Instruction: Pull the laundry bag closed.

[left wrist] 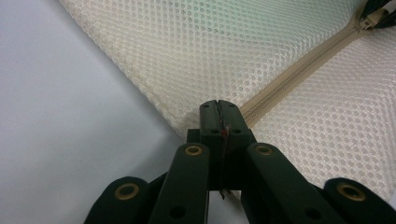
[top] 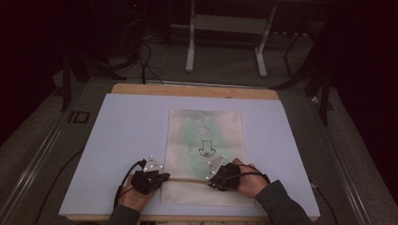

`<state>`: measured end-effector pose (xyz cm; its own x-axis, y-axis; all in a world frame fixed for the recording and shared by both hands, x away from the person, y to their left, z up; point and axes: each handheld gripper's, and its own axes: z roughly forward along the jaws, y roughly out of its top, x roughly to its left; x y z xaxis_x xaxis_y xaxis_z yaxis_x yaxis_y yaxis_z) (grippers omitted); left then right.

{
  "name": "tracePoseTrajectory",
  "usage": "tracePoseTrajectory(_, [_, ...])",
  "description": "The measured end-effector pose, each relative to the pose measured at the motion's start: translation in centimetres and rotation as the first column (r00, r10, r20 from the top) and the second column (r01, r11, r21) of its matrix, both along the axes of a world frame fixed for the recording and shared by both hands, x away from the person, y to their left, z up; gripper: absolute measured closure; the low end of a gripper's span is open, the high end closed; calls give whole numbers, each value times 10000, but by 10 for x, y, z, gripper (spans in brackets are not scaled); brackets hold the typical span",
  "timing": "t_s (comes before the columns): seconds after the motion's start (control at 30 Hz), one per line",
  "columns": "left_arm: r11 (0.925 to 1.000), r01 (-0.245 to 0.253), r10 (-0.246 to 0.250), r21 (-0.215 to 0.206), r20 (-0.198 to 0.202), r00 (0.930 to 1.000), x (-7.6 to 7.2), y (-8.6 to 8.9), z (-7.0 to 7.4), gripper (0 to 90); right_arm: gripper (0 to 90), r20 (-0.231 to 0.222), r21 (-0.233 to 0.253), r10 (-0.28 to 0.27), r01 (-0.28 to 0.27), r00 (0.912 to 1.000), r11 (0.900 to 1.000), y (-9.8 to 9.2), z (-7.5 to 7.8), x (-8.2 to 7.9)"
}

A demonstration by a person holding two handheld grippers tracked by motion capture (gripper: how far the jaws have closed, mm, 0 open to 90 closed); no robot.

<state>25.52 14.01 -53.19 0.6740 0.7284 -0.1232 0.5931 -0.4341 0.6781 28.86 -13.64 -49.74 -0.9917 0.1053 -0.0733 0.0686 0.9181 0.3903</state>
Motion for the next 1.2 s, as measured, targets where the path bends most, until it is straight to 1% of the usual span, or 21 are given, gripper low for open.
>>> tracePoseTrajectory(0.17, [10000, -1, 1, -4, 5, 10000, 0, 0, 0, 892, 824, -62, 39, -95, 95, 9999, 9999, -7, 1, 0])
tracePoseTrajectory(0.2, [10000, 2, -2, 1, 6, 10000, 0, 0, 0, 892, 824, -7, 37, -89, 89, 10000, 10000, -9, 1, 0])
tracePoseTrajectory(0.23, [10000, 1, -1, -3, 6, 10000, 0, 0, 0, 892, 824, -43, 156, -97, 98, 9999, 9998, -10, 1, 0])
tracePoseTrajectory(0.27, [10000, -1, 1, -6, 7, 10000, 0, 0, 0, 892, 824, -74, 177, -123, 125, 9999, 9998, -11, 2, 0])
tracePoseTrajectory(0.3, [10000, -4, 4, -11, 7, 10000, 0, 0, 0, 892, 824, -42, 88, -126, 127, 9999, 9999, -11, 1, 0])
tracePoseTrajectory(0.37, [10000, -7, 7, -5, 12, 10000, 0, 0, 0, 892, 824, -70, 174, -144, 145, 9999, 9997, -13, 1, 0])
tracePoseTrajectory(0.47, [10000, -7, 7, -7, 7, 10000, 0, 0, 0, 892, 824, -51, 109, -186, 186, 9998, 9998, -16, 1, 0])
tracePoseTrajectory(0.63, [10000, -9, 9, -7, 7, 10000, 0, 0, 0, 892, 824, -86, 184, -296, 297, 9995, 9994, -23, 2, 0])
tracePoseTrajectory(0.93, [10000, -15, 15, -7, 4, 10000, 0, 0, 0, 892, 824, -102, 219, -274, 276, 9996, 9994, -24, 1, 0])
tracePoseTrajectory(0.97, [10000, -15, 15, -12, -6, 10000, 0, 0, 0, 892, 824, -65, 135, -273, 274, 9996, 9995, -25, 1, 0])
tracePoseTrajectory(1.13, [10000, -21, 21, -14, -9, 10000, 0, 0, 0, 892, 824, -120, 237, -313, 316, 9994, 9992, -28, 3, 0])
tracePoseTrajectory(1.2, [10000, -19, 19, -6, -7, 10000, 0, 0, 0, 892, 824, -100, 198, -327, 329, 9994, 9993, -30, 3, 0])
